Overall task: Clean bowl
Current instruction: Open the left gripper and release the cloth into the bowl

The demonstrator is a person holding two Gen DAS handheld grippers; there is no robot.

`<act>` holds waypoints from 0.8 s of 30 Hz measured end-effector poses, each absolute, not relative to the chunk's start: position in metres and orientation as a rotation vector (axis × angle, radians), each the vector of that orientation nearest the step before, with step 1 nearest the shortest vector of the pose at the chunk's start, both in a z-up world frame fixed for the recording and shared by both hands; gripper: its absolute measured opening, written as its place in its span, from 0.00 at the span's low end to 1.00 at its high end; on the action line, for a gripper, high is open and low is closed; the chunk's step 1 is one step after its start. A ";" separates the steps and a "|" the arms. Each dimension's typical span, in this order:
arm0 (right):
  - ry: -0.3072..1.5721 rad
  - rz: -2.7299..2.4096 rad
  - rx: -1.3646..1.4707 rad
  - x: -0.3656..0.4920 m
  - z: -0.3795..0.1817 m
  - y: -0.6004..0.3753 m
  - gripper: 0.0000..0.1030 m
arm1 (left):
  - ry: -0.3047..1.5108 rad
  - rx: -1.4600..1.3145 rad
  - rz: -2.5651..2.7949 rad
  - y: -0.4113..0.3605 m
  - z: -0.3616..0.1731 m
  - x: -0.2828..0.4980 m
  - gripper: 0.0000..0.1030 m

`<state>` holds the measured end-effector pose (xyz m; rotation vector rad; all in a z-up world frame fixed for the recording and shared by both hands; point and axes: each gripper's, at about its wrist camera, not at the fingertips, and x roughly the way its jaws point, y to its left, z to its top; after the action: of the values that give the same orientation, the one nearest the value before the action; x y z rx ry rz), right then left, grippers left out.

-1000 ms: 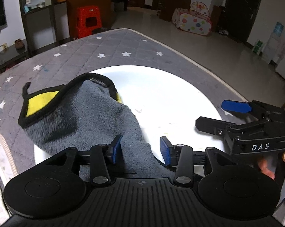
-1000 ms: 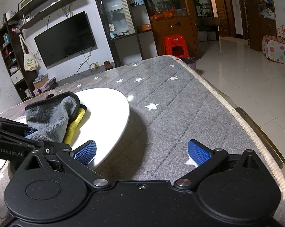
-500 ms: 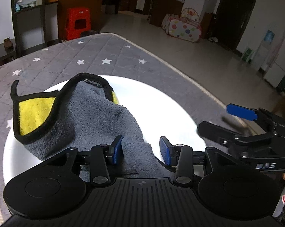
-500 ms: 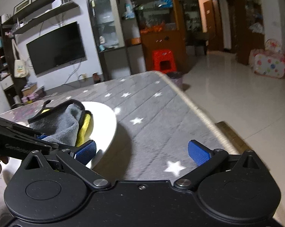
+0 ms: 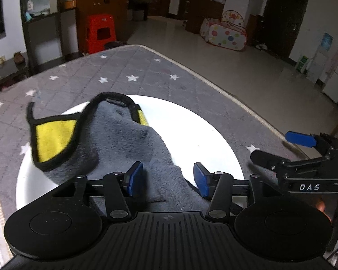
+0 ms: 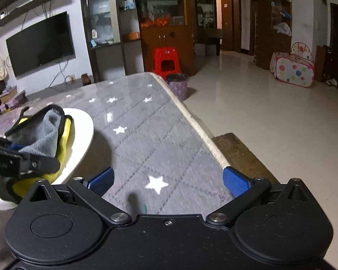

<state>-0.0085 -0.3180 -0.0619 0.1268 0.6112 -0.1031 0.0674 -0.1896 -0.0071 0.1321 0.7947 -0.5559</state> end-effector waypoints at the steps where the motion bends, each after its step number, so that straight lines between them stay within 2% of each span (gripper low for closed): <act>1: 0.616 -0.101 0.123 -0.008 -0.062 -0.316 1.00 | 0.786 0.133 -0.549 -0.188 -0.004 0.065 0.56; 7: 0.659 -0.062 0.067 0.001 -0.070 -0.296 1.00 | 0.730 0.122 -0.481 -0.172 0.016 0.047 0.65; 17: 0.660 -0.039 0.040 0.004 -0.075 -0.291 1.00 | 0.657 0.068 -0.388 -0.128 0.043 0.015 0.68; 24: 0.655 -0.038 0.039 0.004 -0.080 -0.291 1.00 | 0.648 -0.008 -0.265 -0.082 0.048 -0.006 0.75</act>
<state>0.0042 -0.2915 -0.0799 0.0386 0.6553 -0.0384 -0.0064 -0.0822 0.0480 -0.0080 0.6484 -0.2645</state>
